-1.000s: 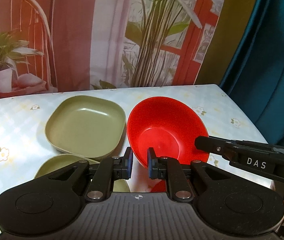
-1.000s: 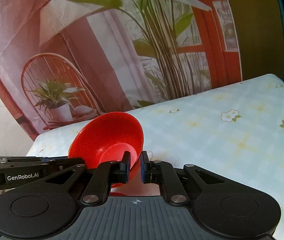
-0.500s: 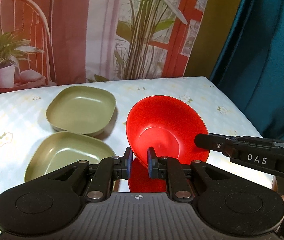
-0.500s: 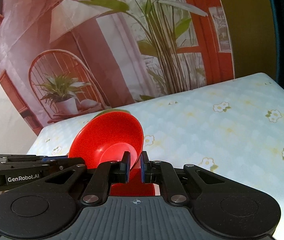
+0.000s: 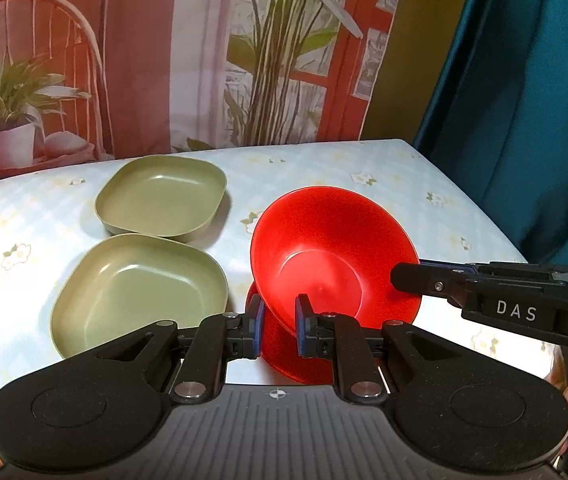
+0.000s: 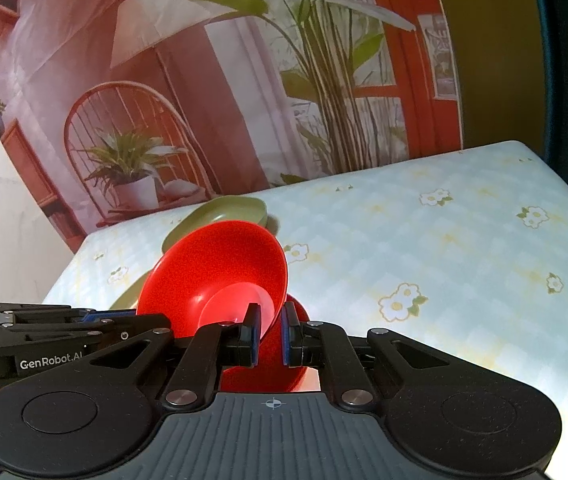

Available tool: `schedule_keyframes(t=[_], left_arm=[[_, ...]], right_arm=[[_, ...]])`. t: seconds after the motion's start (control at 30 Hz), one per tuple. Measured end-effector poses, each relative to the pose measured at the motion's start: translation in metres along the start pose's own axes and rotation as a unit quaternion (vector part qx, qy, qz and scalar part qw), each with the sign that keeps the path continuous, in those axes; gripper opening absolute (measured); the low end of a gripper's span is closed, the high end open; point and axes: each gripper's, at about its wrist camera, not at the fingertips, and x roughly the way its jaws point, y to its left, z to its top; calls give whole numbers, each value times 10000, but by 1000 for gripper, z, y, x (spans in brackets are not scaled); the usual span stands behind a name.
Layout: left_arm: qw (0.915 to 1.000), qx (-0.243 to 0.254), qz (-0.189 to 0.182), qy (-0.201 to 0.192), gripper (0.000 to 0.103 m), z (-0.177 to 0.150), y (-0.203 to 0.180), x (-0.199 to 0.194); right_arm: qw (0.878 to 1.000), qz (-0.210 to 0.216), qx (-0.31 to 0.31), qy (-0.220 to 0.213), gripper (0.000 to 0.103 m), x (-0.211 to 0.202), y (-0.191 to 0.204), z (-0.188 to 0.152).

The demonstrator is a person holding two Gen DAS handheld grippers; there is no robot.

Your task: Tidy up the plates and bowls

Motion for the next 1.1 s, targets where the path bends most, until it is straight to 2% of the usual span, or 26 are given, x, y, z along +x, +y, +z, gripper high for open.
schedule_keyframes(t=[1.1], left_arm=[[9997,-61,-93,238,17,-9,0,13]], right_arm=[[9998,-65,54,195,11,0,-2,-8]])
